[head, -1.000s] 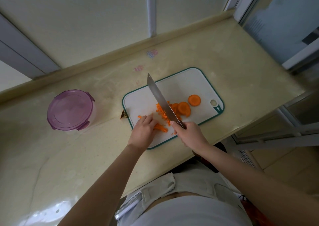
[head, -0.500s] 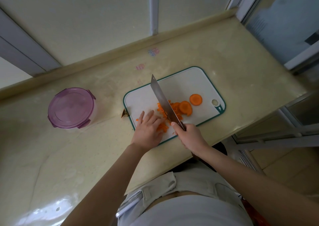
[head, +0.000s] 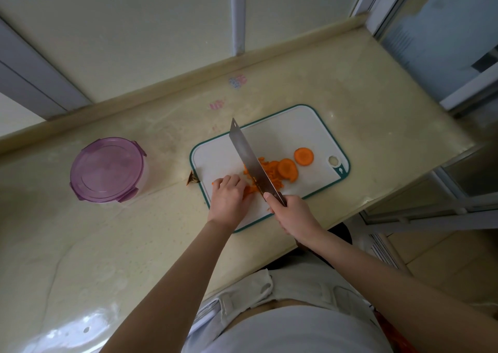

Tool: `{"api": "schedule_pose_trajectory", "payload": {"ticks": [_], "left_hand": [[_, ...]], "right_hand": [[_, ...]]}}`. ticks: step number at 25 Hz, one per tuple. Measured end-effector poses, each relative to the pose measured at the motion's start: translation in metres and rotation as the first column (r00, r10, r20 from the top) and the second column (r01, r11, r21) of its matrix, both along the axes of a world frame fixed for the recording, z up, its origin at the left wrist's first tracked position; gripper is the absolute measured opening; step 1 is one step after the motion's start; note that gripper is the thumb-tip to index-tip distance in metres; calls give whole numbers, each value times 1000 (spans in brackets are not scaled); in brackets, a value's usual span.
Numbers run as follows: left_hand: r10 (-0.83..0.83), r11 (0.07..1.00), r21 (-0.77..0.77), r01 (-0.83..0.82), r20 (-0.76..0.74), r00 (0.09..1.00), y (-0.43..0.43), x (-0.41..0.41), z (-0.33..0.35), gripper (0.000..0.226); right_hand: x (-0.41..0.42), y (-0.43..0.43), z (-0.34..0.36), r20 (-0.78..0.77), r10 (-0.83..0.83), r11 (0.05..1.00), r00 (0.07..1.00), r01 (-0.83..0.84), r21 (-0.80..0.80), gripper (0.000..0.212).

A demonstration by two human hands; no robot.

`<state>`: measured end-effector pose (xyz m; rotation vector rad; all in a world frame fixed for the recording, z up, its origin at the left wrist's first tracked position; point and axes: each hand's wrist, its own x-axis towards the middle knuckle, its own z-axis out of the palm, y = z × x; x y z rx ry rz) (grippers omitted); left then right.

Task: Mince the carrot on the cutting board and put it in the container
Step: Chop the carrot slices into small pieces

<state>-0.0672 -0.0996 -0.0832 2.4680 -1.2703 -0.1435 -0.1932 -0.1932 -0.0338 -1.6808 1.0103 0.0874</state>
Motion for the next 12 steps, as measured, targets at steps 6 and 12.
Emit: {"api": "schedule_pose_trajectory", "payload": {"ticks": [6,12], "left_hand": [[42,999,1,-43,-78,996,2,2,-2,10],[76,997,34,-73,-119,990,-2,-3,-3,9]], "right_hand": [[5,1,-2,-61,57,997,997,-61,-56,47],[11,0,2,-82,134,971,988,-148,-189,47]]}}
